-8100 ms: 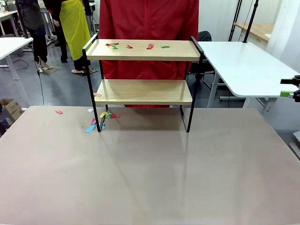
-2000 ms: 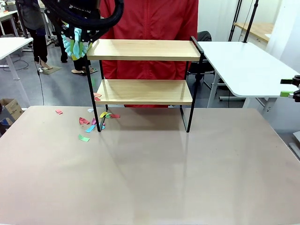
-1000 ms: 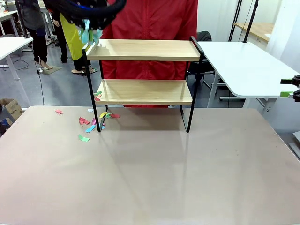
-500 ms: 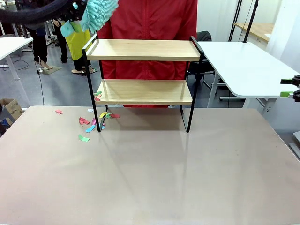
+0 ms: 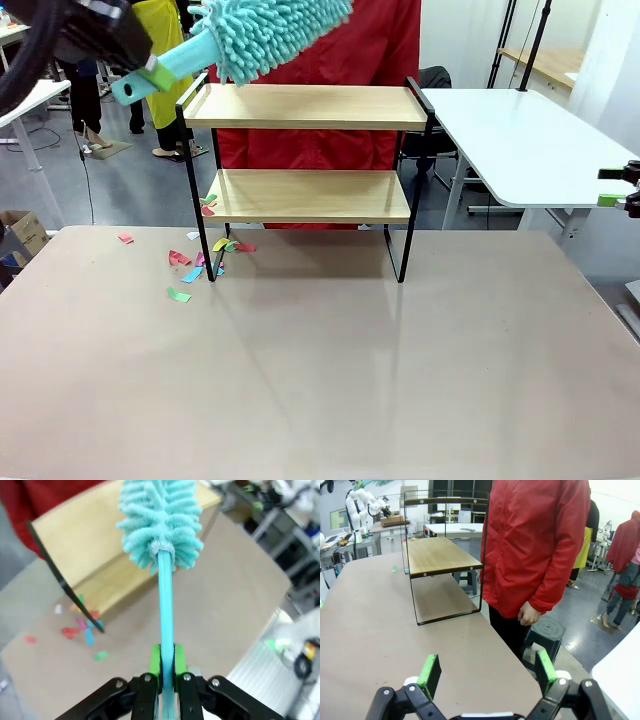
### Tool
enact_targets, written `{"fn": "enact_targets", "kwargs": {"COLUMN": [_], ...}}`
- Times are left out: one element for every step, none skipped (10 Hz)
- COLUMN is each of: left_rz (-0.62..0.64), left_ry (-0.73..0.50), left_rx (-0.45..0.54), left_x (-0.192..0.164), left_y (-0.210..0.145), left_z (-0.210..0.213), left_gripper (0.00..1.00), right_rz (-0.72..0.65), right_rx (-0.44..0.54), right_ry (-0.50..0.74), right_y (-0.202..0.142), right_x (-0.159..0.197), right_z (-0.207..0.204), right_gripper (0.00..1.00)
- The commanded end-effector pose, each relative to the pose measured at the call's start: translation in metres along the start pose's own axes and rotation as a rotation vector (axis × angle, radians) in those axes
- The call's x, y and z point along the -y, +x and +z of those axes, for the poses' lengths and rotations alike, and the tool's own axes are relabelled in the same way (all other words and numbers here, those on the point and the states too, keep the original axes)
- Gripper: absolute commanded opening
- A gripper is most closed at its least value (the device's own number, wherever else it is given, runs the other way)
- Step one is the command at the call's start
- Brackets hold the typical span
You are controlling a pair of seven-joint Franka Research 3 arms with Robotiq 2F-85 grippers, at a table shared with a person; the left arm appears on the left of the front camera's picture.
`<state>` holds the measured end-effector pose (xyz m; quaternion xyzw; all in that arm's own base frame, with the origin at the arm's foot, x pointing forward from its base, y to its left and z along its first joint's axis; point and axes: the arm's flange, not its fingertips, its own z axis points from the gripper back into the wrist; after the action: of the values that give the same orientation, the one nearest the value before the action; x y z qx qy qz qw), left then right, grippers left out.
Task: Clean the shelf.
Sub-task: Clean the specific section of the Shelf indicated by the human with the Duster.
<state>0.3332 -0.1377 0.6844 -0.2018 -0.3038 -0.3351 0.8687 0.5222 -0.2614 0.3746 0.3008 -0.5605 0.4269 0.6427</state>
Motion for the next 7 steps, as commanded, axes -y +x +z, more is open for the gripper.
{"fn": "enact_targets", "kwargs": {"left_rz": [-0.072,-0.181,-0.276,-0.370,-0.442,-0.481,-0.525], "left_ry": [-0.084,-0.125,-0.139,-0.157,-0.157,-0.155,-0.142], "left_rx": [-0.160,-0.233,-0.275,-0.320,-0.332,-0.338,-0.345], "left_x": [-0.0123,-0.0129,-0.0113,-0.0107,-0.0087,-0.0112,-0.0140], "left_y": [-0.0028,-0.0045,-0.0029,-0.0038,-0.0022,-0.0004,0.0001], "left_z": [0.0111,0.0132,0.0146,0.0165,0.0183,0.0188,0.0188], "left_gripper": [0.13,0.13,0.13,0.13,0.13,0.13,0.13], "right_rz": [0.005,0.005,0.005,0.005,0.005,0.005,0.005], "right_rx": [-0.002,-0.002,-0.002,-0.002,-0.002,-0.002,-0.002], "right_ry": [0.002,0.002,0.002,0.002,0.002,0.002,0.002], "right_y": [0.0039,0.0039,0.0039,0.0039,0.0039,0.0039,0.0039], "right_x": [-0.0012,-0.0012,-0.0012,-0.0012,-0.0012,-0.0012,-0.0012], "right_z": [-0.0018,-0.0018,-0.0018,-0.0018,-0.0018,-0.0018,-0.0018], "right_gripper": [1.00,1.00,1.00,1.00,1.00,1.00,1.00]}}
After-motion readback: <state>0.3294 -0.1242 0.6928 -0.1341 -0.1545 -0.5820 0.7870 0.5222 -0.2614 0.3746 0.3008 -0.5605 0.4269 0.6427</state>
